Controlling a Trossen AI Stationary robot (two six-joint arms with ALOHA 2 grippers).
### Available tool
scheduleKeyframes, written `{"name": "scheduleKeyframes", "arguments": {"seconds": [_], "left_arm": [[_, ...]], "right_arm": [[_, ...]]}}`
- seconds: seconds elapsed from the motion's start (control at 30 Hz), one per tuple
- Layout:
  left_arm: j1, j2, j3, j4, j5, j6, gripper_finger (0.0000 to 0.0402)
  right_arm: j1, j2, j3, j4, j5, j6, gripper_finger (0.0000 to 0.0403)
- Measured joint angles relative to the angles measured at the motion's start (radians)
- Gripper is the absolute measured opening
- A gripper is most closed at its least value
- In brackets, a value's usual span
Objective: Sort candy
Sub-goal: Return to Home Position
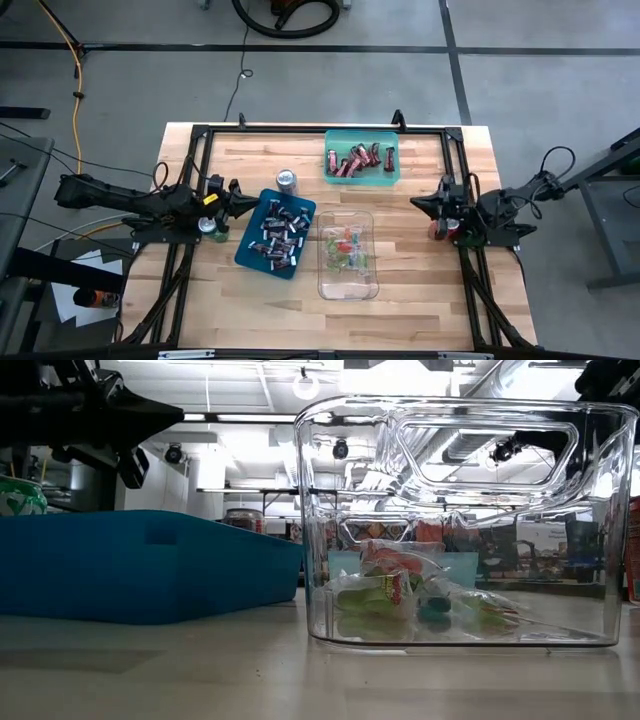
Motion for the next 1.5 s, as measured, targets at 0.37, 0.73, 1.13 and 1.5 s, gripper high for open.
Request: {"name": "scheduleKeyframes", "arguments": {"seconds": [0.37,0.73,1.13,1.5], "left_arm": [[0.0,0.0,0.0,0.0,0.0,0.0,0.0001],[0.0,0.0,0.0,0.0,-0.001,0.0,0.0001],[0.0,0.0,0.0,0.0,-0.001,0.0,0.0001],[0.0,0.0,0.0,0.0,-0.001,0.0,0.0001]], "right_arm": [[-0.238,0.001,-0.134,0.247,-0.253,-0.066,0.0],[-0.372,0.021,-0.142,0.253,-0.417,-0.114,0.0],[-0.377,0.061,-0.142,0.253,-0.417,0.076,0.0],[-0.377,0.061,-0.142,0.253,-0.417,0.083,0.0]]}}
